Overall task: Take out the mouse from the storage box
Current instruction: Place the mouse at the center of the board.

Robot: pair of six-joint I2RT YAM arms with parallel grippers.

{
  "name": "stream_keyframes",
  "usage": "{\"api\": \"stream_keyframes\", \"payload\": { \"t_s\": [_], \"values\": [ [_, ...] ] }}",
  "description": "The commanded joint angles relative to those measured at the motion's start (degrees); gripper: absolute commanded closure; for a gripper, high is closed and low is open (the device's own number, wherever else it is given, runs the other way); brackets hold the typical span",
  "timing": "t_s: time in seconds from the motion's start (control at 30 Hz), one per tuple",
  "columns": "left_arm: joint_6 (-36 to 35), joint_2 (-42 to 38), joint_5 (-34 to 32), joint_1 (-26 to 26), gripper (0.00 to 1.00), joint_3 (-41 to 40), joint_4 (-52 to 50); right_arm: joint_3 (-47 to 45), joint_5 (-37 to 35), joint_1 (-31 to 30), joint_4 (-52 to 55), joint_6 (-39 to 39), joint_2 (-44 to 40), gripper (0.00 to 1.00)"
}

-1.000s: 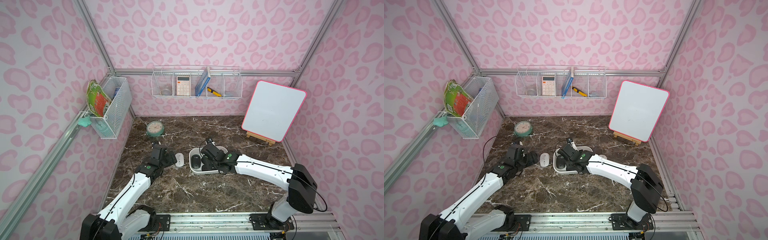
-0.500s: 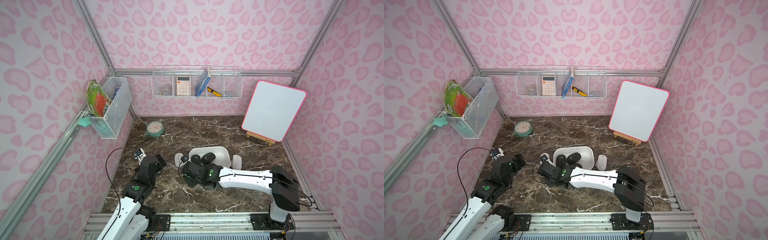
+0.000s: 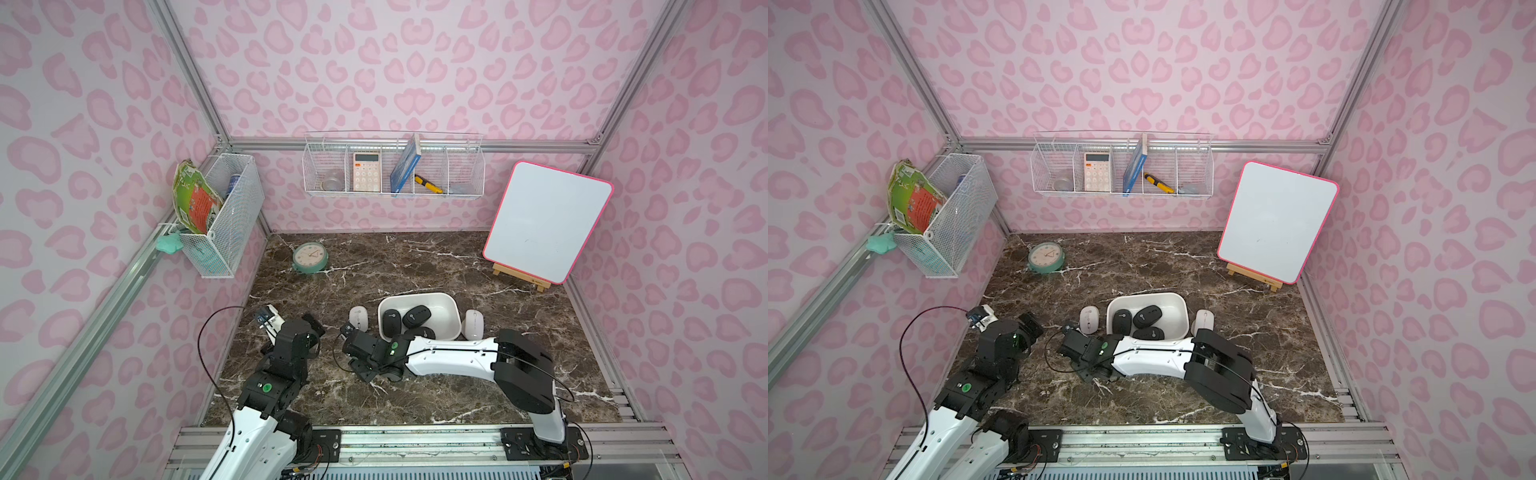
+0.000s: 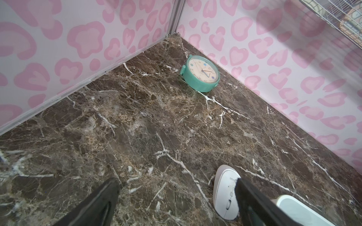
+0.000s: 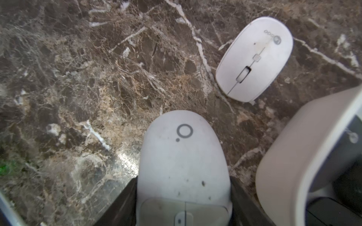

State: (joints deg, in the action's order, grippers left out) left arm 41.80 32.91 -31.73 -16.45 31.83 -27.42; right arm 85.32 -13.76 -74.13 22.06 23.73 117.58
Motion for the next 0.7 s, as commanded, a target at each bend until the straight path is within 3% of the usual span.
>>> {"api": "stream_keyframes", "payload": {
  "t_s": [0.0,0.13,0.5,0.67],
  "values": [
    [0.30,-0.52,-0.77,-0.04,0.03,0.20,-1.12,1.24,-0.31,0.04,1.43,-0.27,1.40,0.51],
    [0.56,-1.20,-0.98,-0.08,0.03,0.30,-1.57,1.28,0.00,0.51,0.83,-0.35,1.83,0.47],
    [0.28,-1.01,-1.92,-0.69,0.03,0.32,-1.82,0.79,-0.30,0.66,0.15,0.68,1.42,0.16],
    [-0.32,-0.35,-1.47,-0.78,0.03,0.33,-1.08,-1.29,-0.43,0.65,-1.69,0.44,-1.69,0.15]
  ]
}}
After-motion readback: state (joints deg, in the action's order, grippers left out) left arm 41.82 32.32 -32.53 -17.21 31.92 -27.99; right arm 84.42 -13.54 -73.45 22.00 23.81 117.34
